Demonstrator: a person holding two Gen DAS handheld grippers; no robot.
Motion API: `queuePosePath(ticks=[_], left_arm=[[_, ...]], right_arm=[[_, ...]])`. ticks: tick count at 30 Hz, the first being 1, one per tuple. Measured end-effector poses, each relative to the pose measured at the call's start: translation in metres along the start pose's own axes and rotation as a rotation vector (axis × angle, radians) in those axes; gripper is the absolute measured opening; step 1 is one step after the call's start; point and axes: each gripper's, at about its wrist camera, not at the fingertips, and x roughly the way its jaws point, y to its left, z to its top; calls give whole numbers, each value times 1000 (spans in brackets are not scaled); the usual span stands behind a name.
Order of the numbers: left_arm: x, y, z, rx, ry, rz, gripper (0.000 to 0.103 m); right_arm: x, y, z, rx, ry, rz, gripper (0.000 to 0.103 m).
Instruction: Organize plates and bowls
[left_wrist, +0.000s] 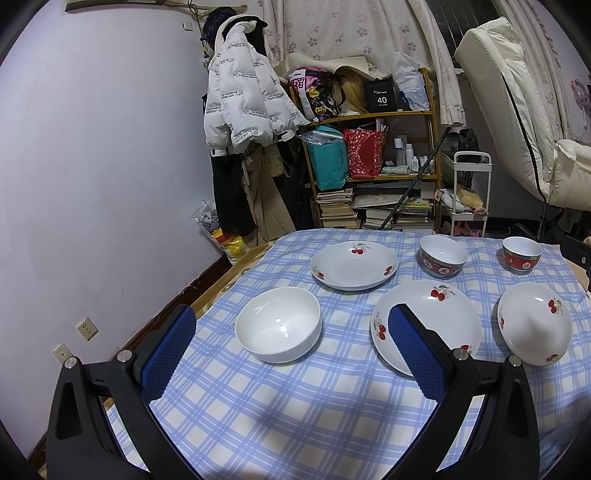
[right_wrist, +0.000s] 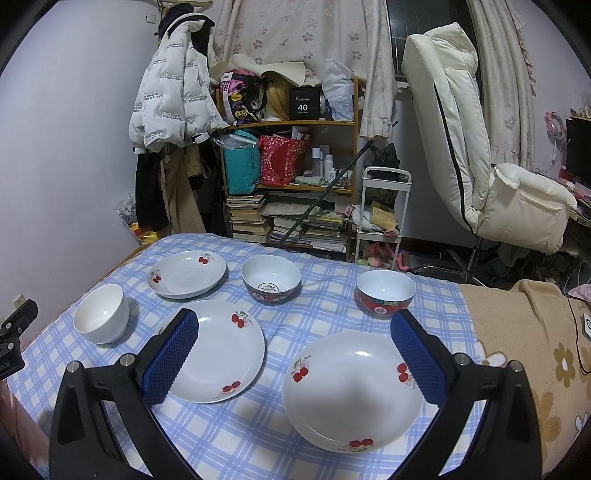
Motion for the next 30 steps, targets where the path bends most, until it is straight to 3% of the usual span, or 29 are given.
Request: queuePosePath(ticks=[19,30], left_arm=[[3,6,4,-14,14,8,102],[24,6,12,-54,90,-16,102]], right_arm=[[2,1,-1,-3,-4,-8,103],[10,-1,2,-16,12,6,103]])
